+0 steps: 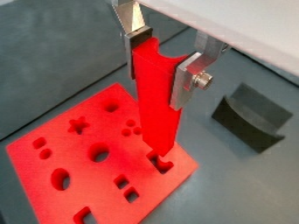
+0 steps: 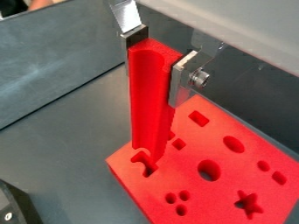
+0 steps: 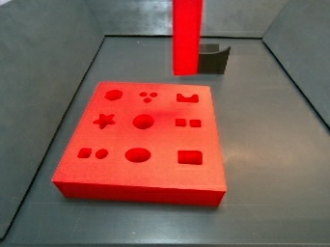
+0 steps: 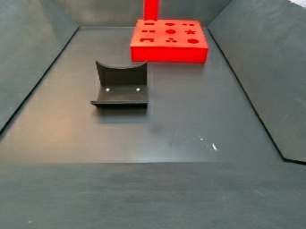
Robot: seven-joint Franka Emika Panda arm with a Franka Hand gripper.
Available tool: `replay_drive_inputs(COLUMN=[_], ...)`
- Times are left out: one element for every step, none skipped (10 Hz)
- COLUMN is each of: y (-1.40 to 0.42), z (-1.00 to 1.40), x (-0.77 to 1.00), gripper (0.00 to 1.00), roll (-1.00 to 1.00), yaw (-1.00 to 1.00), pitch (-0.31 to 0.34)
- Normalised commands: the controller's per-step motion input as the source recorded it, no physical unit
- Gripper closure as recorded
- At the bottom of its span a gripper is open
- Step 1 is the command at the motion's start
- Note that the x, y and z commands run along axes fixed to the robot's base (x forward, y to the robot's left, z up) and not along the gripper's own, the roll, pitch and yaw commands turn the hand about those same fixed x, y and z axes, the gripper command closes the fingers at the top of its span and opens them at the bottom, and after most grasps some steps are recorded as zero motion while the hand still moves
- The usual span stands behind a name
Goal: Insert the arch object.
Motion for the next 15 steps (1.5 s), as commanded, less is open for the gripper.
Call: replay_drive_inputs(y=[0.12, 0.10, 0.04, 0.00, 0.00, 0.00, 0.00, 0.00, 0.00, 0.00, 0.00, 0.00, 0.00, 0.00, 0.00], z=[-0.31, -0.27, -0.23, -0.28, -0.29, -0.26, -0.26, -0.28, -0.28, -0.27, -0.23, -0.26, -0.26, -0.25, -0.25], x=[0.59, 0.50, 0.24, 0.13, 0.07, 0.03, 0.02, 0.00, -0.02, 0.00, 0.00, 0.00, -0.03, 0.00, 0.00], gripper=[1.00, 1.00, 1.00, 1.00, 1.00, 1.00, 1.00, 1.00, 1.00, 1.00, 1.00, 1.00, 1.00, 1.00, 1.00], roll=[-0.09, -0.10, -0.04, -0.03, -0.01, 0.00, 0.00, 0.00, 0.00, 0.00, 0.00, 0.00, 0.00, 0.00, 0.00], yaw=[-0.37, -0.36, -0.22, -0.13, -0.06, 0.00, 0.00, 0.00, 0.00, 0.00, 0.00, 0.00, 0.00, 0.00, 0.00], pitch=[0.191, 0.206, 0.174, 0.116, 0.060, 0.000, 0.000, -0.009, -0.027, -0.020, -0.006, -0.020, -0.059, -0.061, -0.060])
